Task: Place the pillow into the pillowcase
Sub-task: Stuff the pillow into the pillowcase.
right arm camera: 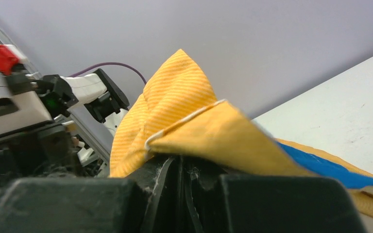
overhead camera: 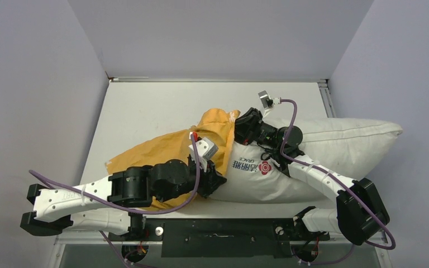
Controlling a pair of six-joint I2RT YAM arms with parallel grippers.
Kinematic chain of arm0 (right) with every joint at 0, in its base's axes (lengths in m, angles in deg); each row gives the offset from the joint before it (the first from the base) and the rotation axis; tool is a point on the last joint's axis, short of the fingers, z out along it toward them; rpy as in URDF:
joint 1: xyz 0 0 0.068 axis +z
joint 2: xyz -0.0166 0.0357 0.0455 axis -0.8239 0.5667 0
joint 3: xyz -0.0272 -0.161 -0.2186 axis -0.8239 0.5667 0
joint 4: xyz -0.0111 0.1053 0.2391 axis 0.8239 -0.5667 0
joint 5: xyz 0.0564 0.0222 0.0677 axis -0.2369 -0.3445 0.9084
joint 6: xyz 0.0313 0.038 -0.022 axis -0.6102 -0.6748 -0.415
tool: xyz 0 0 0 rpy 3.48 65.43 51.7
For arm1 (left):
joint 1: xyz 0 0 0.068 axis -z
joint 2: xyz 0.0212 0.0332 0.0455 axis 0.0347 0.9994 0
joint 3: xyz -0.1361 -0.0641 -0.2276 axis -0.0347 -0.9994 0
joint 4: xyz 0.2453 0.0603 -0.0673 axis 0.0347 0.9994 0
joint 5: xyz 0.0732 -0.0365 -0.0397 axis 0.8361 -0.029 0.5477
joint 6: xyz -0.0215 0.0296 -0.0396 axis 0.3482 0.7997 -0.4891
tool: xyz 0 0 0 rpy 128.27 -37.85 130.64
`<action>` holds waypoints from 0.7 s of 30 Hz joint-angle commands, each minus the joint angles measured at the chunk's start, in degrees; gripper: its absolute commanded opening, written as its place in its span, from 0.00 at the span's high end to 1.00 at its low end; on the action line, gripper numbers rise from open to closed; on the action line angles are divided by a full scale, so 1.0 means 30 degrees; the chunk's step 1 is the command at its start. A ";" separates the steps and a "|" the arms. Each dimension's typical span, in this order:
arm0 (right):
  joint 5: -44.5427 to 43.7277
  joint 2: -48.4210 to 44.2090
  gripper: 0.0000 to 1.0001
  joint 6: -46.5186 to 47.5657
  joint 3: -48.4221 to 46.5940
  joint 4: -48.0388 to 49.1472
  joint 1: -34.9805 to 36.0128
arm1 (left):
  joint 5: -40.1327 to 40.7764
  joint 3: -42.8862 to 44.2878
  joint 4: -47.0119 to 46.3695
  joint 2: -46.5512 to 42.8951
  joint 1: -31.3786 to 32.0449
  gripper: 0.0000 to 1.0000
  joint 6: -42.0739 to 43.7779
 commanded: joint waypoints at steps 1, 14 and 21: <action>-0.1191 -0.0263 0.95 0.0495 -0.0302 -0.0026 -0.0169 | 0.0203 0.2489 -0.0706 0.0804 0.1674 0.84 0.0494; -0.1509 -0.0538 0.95 0.0297 -0.0090 -0.0108 -0.0169 | 0.3200 0.6719 0.1008 0.6957 0.3213 0.71 0.3186; -0.1542 -0.0694 0.95 0.0415 -0.0057 -0.0459 -0.0169 | 0.7935 0.5881 0.2273 0.4729 0.3213 0.41 0.1844</action>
